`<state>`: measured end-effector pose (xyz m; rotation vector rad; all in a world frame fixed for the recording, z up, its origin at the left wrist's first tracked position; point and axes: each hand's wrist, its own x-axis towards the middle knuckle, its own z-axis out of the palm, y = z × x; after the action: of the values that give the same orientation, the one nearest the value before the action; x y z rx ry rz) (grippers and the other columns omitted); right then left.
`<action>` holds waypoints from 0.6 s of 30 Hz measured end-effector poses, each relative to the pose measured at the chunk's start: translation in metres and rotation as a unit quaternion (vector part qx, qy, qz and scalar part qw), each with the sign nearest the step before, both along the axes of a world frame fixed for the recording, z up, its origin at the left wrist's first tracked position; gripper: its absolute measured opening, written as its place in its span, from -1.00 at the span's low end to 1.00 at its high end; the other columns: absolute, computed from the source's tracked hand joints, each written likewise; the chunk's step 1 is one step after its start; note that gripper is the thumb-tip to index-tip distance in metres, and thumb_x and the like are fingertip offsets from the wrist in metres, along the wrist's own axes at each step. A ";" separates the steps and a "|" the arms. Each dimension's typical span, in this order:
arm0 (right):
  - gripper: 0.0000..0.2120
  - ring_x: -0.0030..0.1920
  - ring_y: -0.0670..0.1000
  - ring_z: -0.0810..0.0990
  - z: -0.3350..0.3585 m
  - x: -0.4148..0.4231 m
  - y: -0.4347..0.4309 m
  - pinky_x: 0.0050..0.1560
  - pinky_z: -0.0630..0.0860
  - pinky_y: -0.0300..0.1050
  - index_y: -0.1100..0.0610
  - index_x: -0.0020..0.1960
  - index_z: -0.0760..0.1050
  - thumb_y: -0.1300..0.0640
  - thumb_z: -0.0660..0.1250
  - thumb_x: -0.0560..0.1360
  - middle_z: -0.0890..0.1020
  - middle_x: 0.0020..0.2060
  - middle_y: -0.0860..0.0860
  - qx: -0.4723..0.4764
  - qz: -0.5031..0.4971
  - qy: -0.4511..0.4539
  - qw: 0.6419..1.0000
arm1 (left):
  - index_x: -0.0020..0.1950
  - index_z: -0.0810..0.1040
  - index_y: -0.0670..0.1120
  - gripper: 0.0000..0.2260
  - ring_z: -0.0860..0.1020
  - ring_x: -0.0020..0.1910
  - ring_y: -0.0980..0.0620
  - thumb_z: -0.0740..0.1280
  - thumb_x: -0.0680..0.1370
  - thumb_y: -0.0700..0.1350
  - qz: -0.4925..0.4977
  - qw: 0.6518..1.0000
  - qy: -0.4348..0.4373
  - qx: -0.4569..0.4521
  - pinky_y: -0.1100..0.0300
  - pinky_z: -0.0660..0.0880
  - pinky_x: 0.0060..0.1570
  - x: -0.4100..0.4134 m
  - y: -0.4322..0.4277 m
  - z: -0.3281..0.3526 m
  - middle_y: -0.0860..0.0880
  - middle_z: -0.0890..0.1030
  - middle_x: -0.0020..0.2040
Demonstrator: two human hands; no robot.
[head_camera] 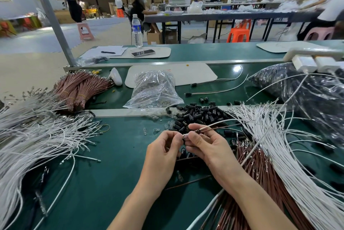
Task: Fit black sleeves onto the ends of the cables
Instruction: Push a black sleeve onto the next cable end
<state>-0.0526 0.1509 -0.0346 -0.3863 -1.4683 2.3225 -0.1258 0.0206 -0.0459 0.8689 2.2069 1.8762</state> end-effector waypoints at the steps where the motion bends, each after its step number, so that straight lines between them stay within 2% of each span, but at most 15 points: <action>1: -0.72 -0.07 0.01 0.74 -0.001 0.000 0.000 -0.07 0.63 -0.24 0.00 0.03 0.70 0.06 0.56 0.33 0.74 -0.14 0.09 0.009 0.005 -0.002 1.000 | -0.06 0.60 0.07 -0.86 0.51 -0.37 0.13 0.30 0.64 0.03 -0.002 1.000 -0.001 -0.001 0.12 0.50 -0.29 0.000 0.000 0.000 0.03 0.61 -0.34; 4: -0.67 -0.06 0.01 0.73 -0.002 0.000 0.002 -0.05 0.63 -0.23 0.05 0.12 0.65 0.16 0.53 0.36 0.74 -0.14 0.08 0.029 0.006 -0.008 1.000 | -0.07 0.61 0.05 -0.87 0.54 -0.33 0.15 0.32 0.64 0.01 -0.003 1.000 -0.014 0.000 0.27 0.50 -0.27 0.000 -0.001 0.001 0.11 0.62 -0.33; 8: -0.58 -0.05 0.04 0.73 -0.003 0.000 0.002 -0.04 0.63 -0.21 0.07 0.21 0.60 0.19 0.52 0.37 0.74 -0.13 0.11 0.035 -0.001 -0.013 0.999 | -0.10 0.61 0.03 -0.85 0.55 -0.33 0.16 0.33 0.64 -0.02 0.001 1.000 -0.024 -0.002 0.31 0.48 -0.27 -0.001 0.000 0.001 0.10 0.63 -0.33; 11: -0.59 -0.06 0.03 0.73 -0.004 -0.001 0.002 -0.02 0.64 -0.20 0.03 0.24 0.58 0.24 0.50 0.42 0.72 -0.18 0.09 0.039 -0.003 -0.017 0.999 | -0.11 0.61 0.02 -0.84 0.54 -0.35 0.19 0.33 0.65 -0.04 -0.003 1.000 -0.027 -0.002 0.37 0.45 -0.28 -0.001 -0.001 0.002 0.11 0.62 -0.34; 14: -0.62 -0.05 0.02 0.73 -0.005 -0.001 0.003 -0.01 0.64 -0.19 0.02 0.25 0.57 0.31 0.46 0.49 0.72 -0.20 0.07 0.053 0.001 -0.024 0.998 | -0.12 0.61 0.02 -0.84 0.54 -0.35 0.19 0.33 0.65 -0.04 -0.004 1.000 -0.031 -0.003 0.37 0.45 -0.28 -0.001 -0.001 0.003 0.11 0.62 -0.35; 18: -0.61 -0.04 0.01 0.73 -0.006 -0.001 0.003 -0.01 0.63 -0.20 0.02 0.26 0.57 0.29 0.47 0.49 0.73 -0.19 0.06 0.067 0.003 -0.026 0.997 | -0.13 0.61 0.03 -0.84 0.54 -0.34 0.18 0.34 0.64 -0.04 -0.002 0.999 -0.033 -0.002 0.35 0.46 -0.27 -0.002 0.000 0.001 0.11 0.62 -0.34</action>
<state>-0.0532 0.1541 -0.0406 -0.4075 -1.6415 2.2191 -0.1277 0.0209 -0.0450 0.7984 2.1666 1.8709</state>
